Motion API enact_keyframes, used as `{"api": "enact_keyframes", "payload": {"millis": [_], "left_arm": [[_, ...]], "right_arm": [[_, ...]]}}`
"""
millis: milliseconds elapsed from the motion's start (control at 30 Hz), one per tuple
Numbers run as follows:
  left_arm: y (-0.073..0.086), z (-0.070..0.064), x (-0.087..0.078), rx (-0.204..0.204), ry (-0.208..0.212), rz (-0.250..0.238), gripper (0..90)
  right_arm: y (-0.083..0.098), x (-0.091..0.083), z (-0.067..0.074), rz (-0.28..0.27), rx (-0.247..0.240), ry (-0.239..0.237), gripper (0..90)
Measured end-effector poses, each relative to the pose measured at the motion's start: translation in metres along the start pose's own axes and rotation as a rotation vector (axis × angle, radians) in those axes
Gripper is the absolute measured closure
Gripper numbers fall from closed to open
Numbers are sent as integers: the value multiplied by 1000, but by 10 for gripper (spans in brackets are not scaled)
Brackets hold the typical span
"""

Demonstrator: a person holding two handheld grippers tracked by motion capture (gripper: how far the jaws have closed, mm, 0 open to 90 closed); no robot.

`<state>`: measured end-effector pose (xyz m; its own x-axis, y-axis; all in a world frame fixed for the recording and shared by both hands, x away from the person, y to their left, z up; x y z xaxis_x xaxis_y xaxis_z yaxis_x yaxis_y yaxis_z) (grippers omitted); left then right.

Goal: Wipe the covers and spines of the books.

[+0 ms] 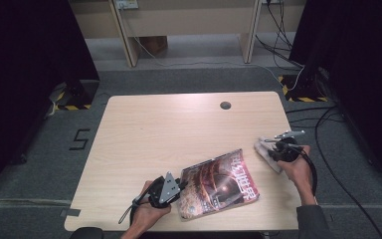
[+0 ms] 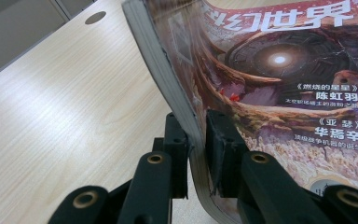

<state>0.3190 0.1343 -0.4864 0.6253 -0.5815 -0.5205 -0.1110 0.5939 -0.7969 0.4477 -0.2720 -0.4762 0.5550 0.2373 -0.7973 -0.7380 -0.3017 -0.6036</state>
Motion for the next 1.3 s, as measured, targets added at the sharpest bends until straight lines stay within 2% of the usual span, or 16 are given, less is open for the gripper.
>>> {"api": "enact_keyframes", "payload": {"millis": [233, 300, 367, 500, 633, 667, 733, 800, 867, 900, 967, 1000, 1033, 1067, 1133, 1300], "left_arm": [[0, 0, 0, -1, 1, 0, 789], [0, 0, 0, 0, 1, 1, 789], [0, 0, 0, -1, 1, 0, 789], [0, 0, 0, 0, 2, 0, 789], [1, 1, 0, -1, 3, 2, 788], [1, 1, 0, -3, 5, 2, 788], [1, 1, 0, -3, 5, 2, 788], [1, 1, 0, -6, 6, 2, 788], [1, 1, 0, -4, 6, 3, 788], [1, 1, 0, -4, 6, 2, 788], [1, 1, 0, -4, 6, 3, 788], [1, 1, 0, -4, 6, 3, 788], [1, 1, 1, -6, 6, 2, 788], [1, 1, 1, -6, 5, 1, 788], [1, 2, 1, -5, 6, 3, 788], [1, 2, 1, -5, 6, 3, 787]], "right_arm": [[8, 10, -8, 47, 9, 36, 766], [7, 9, -8, 39, 18, 44, 727], [5, 7, -7, 43, 4, 57, 679], [-1, 1, -3, 1, -12, 64, 570], [-11, -10, 6, -89, -12, 10, 497], [-15, -12, 12, -120, -27, -30, 484], [-21, -15, 24, -154, -72, -76, 466], [-27, -17, 40, -171, -112, -127, 438], [-31, -17, 55, -165, -114, -223, 423], [-32, -17, 63, -165, -125, -248, 423], [-35, -16, 77, -160, -167, -272, 418], [-35, -16, 77, -160, -167, -272, 418], [-37, -13, 89, -159, -195, -304, 416], [-37, -12, 94, -154, -208, -313, 414], [-38, -12, 97, -153, -221, -321, 412], [-40, -8, 117, -147, -274, -355, 399]]}}
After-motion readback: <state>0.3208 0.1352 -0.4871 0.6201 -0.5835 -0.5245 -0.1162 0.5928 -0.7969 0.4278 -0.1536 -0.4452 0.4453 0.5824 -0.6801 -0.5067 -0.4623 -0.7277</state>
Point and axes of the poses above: each handheld gripper's, and its own axes: x roughly forward along the jaws, y roughly out of its underside, z roughly to its left, the point moved 1 cm from there along x, roughly forward along the jaws, and after that the axes turned 3 degrees about x, right-handed, at the moved point
